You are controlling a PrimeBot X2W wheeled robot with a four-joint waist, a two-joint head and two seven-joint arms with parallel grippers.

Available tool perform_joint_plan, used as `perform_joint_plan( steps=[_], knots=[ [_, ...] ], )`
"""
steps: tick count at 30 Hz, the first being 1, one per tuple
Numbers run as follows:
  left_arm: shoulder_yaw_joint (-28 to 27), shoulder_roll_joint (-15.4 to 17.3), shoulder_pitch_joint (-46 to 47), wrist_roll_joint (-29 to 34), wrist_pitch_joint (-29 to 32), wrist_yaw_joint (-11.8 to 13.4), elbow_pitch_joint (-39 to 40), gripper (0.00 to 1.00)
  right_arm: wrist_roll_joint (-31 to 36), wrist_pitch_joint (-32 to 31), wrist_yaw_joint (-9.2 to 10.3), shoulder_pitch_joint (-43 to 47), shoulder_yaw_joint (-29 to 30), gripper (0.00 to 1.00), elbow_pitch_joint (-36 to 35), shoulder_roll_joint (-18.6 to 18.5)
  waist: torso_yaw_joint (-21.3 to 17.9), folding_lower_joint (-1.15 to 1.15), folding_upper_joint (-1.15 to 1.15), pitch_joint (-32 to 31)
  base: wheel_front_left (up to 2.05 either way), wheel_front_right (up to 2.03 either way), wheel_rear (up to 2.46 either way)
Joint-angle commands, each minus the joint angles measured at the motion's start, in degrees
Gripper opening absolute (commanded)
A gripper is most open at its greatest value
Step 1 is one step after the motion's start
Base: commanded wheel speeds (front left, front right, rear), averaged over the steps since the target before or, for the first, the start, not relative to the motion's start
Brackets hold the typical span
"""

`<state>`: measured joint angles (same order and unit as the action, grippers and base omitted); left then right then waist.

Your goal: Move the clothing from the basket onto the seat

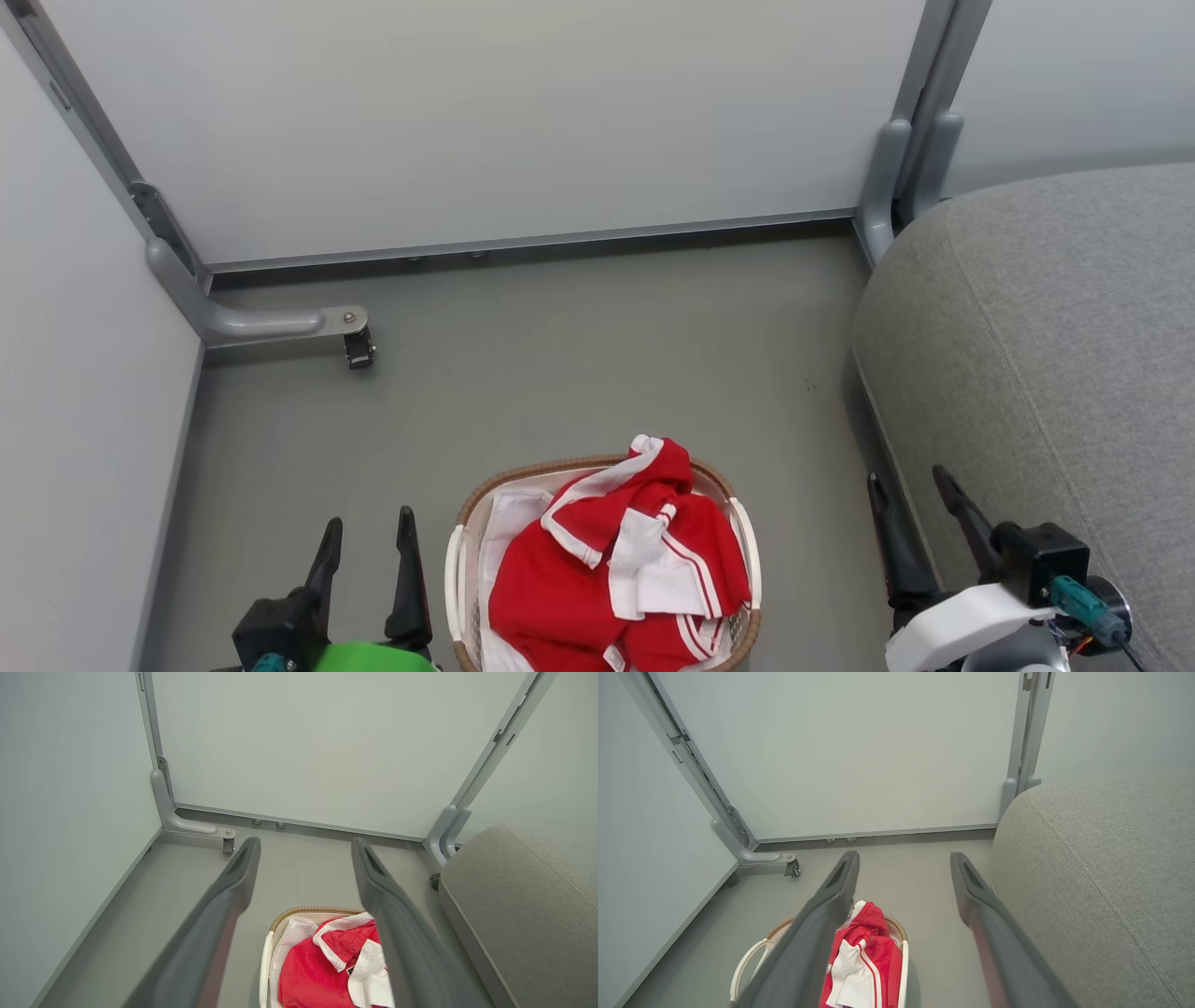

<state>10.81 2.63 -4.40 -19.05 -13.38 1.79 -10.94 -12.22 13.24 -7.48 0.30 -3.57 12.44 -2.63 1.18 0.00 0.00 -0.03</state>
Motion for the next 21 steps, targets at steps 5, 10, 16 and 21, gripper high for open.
perform_joint_plan(
  steps=[5,10,16,21],
  knots=[
    [0.67,0.39,-1.19,2.63,-0.9,0.56,-0.3,1.0,2.91,1.1,-0.01,0.53,-0.3,1.0,0.04,-0.36,0.08,0.0,0.0,0.0,0.0,0.0,0.0],
    [1.3,0.4,-1.18,4.46,-1.44,0.88,-0.83,1.0,4.85,1.58,-0.01,0.65,-0.57,1.0,-0.04,-0.39,0.13,0.0,0.0,0.09,0.0,0.0,0.0],
    [1.71,0.42,-1.19,5.81,-1.85,1.02,-1.38,1.0,6.7,2.05,-0.01,0.73,-0.83,1.0,-0.24,-0.42,0.14,0.0,0.0,0.17,0.0,0.0,0.0],
    [1.73,0.42,-1.0,5.51,-1.81,1.0,-1.64,1.0,6.62,2.05,-0.01,0.67,-0.66,1.0,-0.27,-0.41,0.15,0.0,0.0,0.23,0.0,0.0,0.0]
  ],
)
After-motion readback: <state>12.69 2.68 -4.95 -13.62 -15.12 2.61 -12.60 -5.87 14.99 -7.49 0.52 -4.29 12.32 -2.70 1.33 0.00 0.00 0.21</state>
